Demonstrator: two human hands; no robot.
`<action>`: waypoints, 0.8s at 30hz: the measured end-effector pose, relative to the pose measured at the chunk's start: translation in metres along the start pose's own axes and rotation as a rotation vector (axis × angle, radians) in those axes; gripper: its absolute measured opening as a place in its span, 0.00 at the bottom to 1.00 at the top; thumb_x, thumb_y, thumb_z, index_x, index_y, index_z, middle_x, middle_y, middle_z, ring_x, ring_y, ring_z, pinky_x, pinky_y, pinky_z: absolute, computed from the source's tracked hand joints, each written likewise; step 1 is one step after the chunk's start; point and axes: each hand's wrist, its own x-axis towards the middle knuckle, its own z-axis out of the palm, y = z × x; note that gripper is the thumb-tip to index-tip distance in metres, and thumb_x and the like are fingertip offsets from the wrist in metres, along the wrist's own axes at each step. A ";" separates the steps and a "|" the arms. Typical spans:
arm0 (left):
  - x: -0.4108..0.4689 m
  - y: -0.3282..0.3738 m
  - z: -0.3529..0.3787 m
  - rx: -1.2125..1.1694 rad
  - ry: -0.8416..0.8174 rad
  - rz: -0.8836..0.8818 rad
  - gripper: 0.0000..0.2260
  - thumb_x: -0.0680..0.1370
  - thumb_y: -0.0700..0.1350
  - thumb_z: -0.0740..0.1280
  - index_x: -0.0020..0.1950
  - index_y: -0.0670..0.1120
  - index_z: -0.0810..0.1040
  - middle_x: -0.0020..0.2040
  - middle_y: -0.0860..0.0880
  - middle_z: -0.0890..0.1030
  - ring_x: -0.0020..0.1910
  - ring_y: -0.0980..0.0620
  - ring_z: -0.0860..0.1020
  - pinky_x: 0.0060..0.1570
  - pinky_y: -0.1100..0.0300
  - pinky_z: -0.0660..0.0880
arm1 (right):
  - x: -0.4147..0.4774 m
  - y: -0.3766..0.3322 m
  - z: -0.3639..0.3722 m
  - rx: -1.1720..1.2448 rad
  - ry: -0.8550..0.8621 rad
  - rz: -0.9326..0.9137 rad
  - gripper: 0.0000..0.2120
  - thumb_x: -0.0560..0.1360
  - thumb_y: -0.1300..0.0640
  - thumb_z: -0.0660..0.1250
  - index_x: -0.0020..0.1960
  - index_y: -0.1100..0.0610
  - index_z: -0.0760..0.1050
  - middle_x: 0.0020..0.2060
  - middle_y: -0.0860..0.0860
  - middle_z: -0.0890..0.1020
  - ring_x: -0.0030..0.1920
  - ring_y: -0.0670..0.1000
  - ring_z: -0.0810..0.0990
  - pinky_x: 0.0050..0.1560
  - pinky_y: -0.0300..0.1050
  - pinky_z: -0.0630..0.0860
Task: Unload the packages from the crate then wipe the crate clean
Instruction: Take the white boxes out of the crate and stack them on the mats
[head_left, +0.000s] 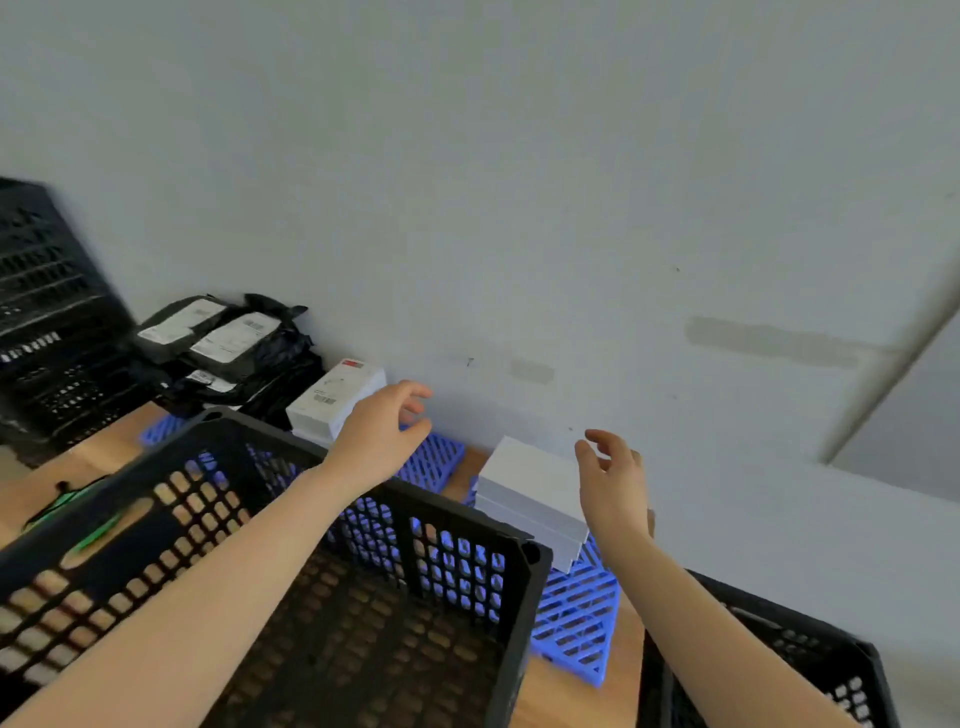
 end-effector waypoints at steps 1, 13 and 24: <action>-0.017 -0.002 -0.016 0.001 0.021 -0.009 0.14 0.78 0.44 0.67 0.64 0.51 0.75 0.52 0.54 0.78 0.50 0.58 0.78 0.54 0.56 0.76 | -0.010 -0.012 0.003 0.020 -0.006 -0.042 0.12 0.80 0.51 0.58 0.63 0.50 0.72 0.63 0.50 0.70 0.60 0.50 0.74 0.43 0.39 0.69; -0.206 -0.074 -0.168 0.110 0.317 -0.240 0.14 0.78 0.44 0.68 0.63 0.52 0.75 0.52 0.55 0.79 0.49 0.59 0.79 0.54 0.59 0.76 | -0.140 -0.111 0.117 0.005 -0.357 -0.369 0.11 0.80 0.54 0.60 0.61 0.53 0.75 0.58 0.53 0.76 0.50 0.48 0.74 0.51 0.42 0.68; -0.316 -0.202 -0.292 0.188 0.404 -0.324 0.14 0.77 0.46 0.68 0.63 0.54 0.75 0.57 0.56 0.78 0.56 0.58 0.76 0.59 0.59 0.74 | -0.273 -0.186 0.287 -0.015 -0.600 -0.548 0.12 0.80 0.54 0.60 0.62 0.52 0.75 0.56 0.51 0.77 0.52 0.46 0.76 0.50 0.40 0.71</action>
